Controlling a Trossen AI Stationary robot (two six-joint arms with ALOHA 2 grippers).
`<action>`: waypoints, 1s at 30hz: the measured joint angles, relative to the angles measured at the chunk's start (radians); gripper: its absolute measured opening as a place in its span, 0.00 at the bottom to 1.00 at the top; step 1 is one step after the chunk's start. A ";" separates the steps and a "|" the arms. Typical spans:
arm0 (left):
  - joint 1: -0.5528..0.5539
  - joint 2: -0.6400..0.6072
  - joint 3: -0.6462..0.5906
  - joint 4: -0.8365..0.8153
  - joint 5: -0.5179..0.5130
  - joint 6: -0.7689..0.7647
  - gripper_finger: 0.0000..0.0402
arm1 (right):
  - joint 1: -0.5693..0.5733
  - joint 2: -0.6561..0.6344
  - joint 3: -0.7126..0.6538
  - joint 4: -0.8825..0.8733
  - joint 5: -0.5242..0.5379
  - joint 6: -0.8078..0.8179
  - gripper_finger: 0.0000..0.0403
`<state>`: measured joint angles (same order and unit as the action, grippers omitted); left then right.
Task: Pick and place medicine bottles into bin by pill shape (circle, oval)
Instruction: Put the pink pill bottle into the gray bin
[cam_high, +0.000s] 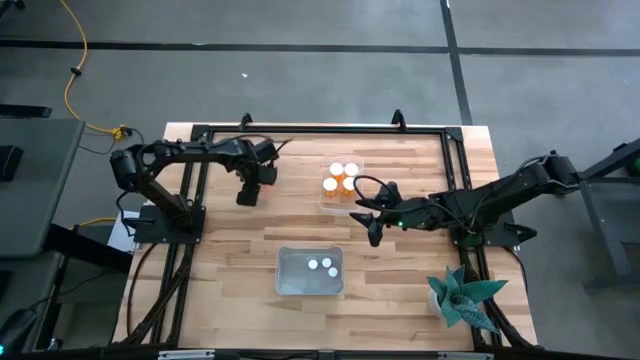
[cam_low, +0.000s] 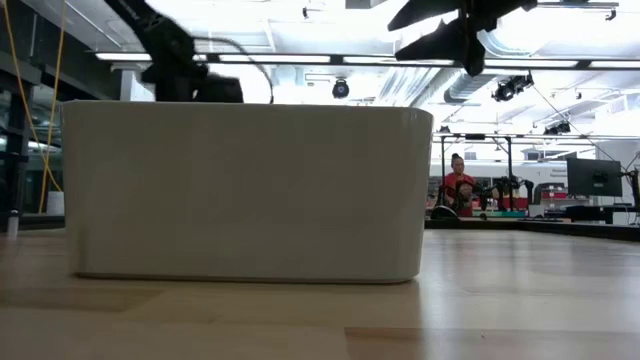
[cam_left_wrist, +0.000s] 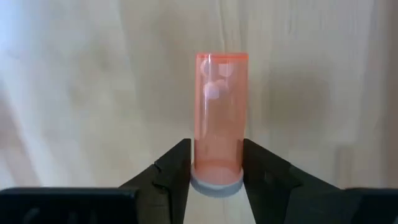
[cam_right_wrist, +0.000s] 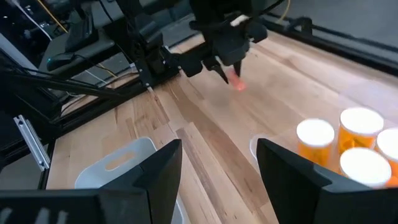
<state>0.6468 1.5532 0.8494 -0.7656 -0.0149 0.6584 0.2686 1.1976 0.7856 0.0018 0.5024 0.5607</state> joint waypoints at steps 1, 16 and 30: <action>0.000 0.000 0.030 -0.015 0.021 -0.017 0.30 | -0.002 0.000 0.000 0.010 0.000 -0.012 0.50; -0.250 -0.002 0.403 -0.115 0.164 -0.267 0.30 | -0.079 0.217 0.026 0.263 -0.095 -0.228 0.50; -0.586 -0.002 0.436 -0.021 -0.031 -0.447 0.30 | -0.079 0.418 0.240 0.172 -0.135 -0.370 0.62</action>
<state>0.0610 1.5509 1.2850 -0.7867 -0.0455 0.2116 0.1894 1.6153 1.0255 0.1739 0.3670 0.1907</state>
